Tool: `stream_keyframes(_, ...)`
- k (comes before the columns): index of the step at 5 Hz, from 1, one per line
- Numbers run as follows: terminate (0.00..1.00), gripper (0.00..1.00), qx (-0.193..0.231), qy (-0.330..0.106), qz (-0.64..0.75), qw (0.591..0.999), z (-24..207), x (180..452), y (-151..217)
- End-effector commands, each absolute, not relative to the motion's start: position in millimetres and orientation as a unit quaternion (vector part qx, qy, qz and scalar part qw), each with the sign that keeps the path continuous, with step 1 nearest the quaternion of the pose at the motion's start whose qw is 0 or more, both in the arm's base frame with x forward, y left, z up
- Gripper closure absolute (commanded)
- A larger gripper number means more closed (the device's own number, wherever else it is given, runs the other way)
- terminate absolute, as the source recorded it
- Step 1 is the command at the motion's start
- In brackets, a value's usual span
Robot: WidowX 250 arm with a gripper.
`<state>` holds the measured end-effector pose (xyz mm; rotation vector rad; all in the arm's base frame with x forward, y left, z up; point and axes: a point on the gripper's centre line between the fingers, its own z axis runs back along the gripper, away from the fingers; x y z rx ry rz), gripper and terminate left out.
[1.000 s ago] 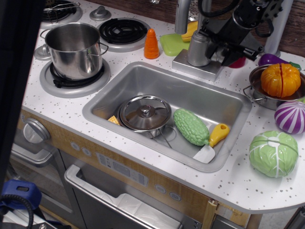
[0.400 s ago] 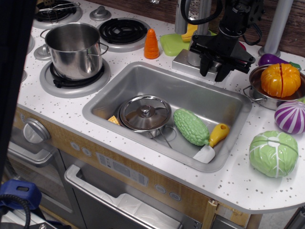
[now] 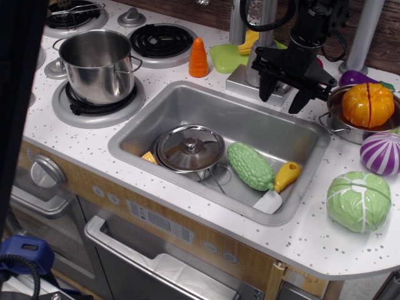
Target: Turn lever vertical to front
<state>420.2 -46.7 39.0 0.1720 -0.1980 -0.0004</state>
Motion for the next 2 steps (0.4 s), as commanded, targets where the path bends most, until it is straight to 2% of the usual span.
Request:
stream_keyframes(1, 0.00, 0.00, 0.078, -0.144, 0.000, 0.986, 75.5, 428.8, -51.3)
stream_keyframes(2, 1.00, 0.00, 0.078, -0.144, 0.000, 0.986, 75.5, 428.8, -51.3)
